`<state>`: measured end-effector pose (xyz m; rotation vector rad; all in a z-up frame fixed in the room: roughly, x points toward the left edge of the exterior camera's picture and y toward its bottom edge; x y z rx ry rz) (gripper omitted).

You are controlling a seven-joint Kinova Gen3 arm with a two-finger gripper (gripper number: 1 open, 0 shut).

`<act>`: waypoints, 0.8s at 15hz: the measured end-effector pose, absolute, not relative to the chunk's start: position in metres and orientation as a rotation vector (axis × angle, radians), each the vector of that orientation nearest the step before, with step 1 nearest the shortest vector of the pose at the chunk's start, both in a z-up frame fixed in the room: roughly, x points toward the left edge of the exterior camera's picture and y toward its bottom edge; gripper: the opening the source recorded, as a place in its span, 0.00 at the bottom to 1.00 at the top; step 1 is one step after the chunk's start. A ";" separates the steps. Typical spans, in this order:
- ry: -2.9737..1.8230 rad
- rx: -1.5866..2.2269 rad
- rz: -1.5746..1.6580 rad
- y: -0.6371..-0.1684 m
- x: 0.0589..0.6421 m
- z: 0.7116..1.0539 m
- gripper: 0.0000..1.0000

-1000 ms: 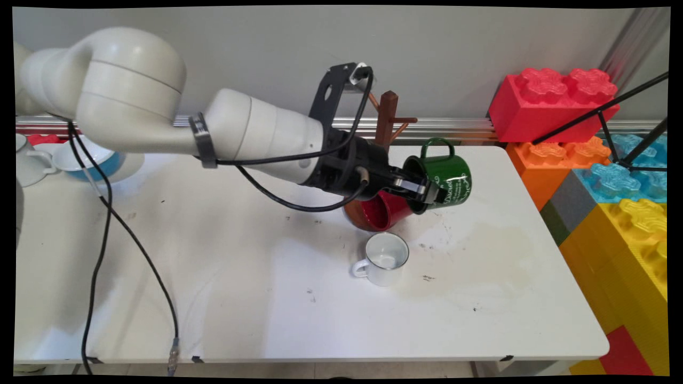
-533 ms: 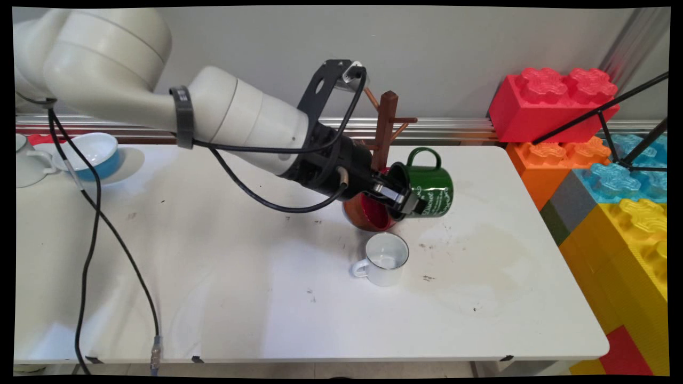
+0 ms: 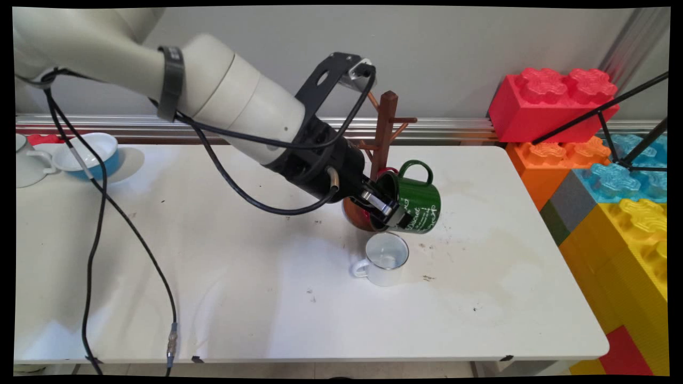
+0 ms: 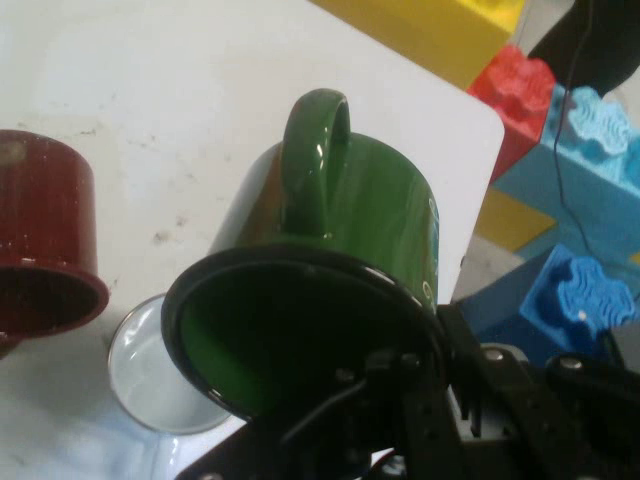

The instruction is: Place the picked object on the table

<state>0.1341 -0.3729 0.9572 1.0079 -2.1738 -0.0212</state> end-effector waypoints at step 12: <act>-2.530 0.958 0.087 -0.372 0.141 0.980 0.00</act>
